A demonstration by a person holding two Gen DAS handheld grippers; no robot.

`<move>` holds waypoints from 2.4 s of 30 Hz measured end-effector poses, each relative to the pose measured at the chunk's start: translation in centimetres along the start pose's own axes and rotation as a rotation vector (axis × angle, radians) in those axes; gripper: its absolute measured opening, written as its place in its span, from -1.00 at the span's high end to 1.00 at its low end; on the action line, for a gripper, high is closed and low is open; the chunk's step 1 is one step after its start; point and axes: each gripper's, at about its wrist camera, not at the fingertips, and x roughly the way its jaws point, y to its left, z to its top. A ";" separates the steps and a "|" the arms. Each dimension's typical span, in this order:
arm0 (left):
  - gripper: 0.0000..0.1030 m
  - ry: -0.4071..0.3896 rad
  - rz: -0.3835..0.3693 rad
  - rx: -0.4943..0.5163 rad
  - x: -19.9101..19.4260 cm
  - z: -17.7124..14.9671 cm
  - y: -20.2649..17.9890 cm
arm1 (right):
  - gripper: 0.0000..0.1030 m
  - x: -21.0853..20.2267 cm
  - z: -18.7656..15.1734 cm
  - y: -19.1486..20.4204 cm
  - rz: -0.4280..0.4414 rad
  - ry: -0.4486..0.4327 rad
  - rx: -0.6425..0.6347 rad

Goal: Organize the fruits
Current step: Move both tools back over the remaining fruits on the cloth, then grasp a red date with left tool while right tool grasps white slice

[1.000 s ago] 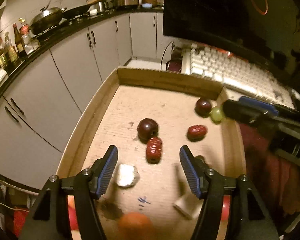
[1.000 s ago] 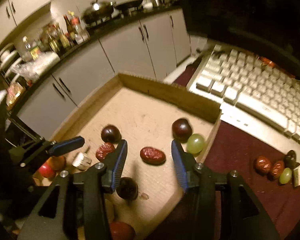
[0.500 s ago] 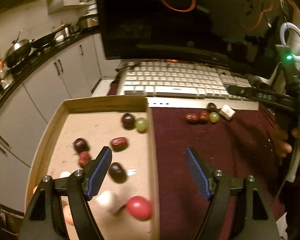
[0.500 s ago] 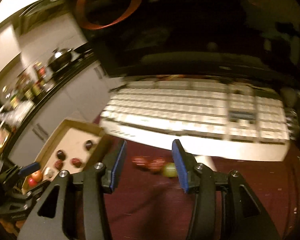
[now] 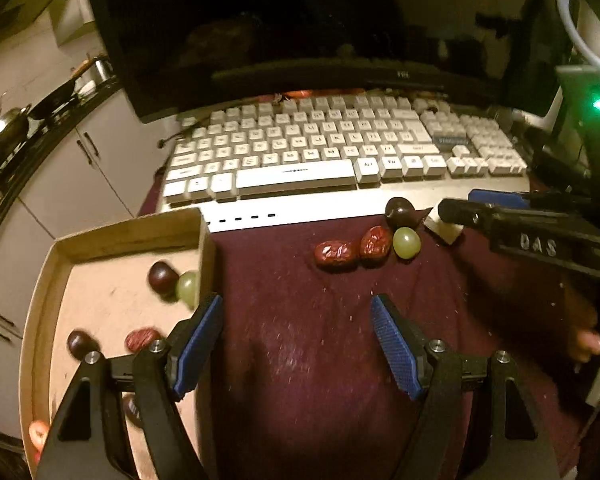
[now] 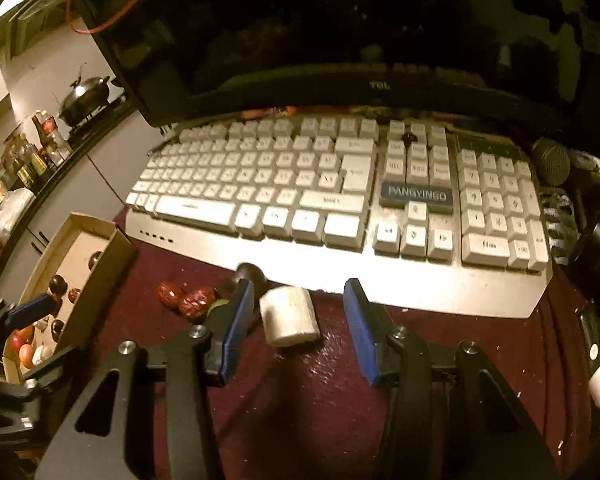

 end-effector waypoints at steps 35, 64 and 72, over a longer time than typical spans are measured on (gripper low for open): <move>0.41 0.099 -0.081 0.161 5.4 2.9 -2.3 | 0.36 2.3 -0.9 1.0 0.023 0.080 -0.020; 0.41 -0.117 -0.172 -0.064 -5.4 -3.0 -1.1 | 0.36 -0.4 -1.2 3.1 0.009 -0.051 -0.071; 0.41 -0.154 -0.218 -0.075 -6.8 -4.6 -1.3 | 0.36 -0.7 -1.2 3.5 -0.030 -0.102 -0.083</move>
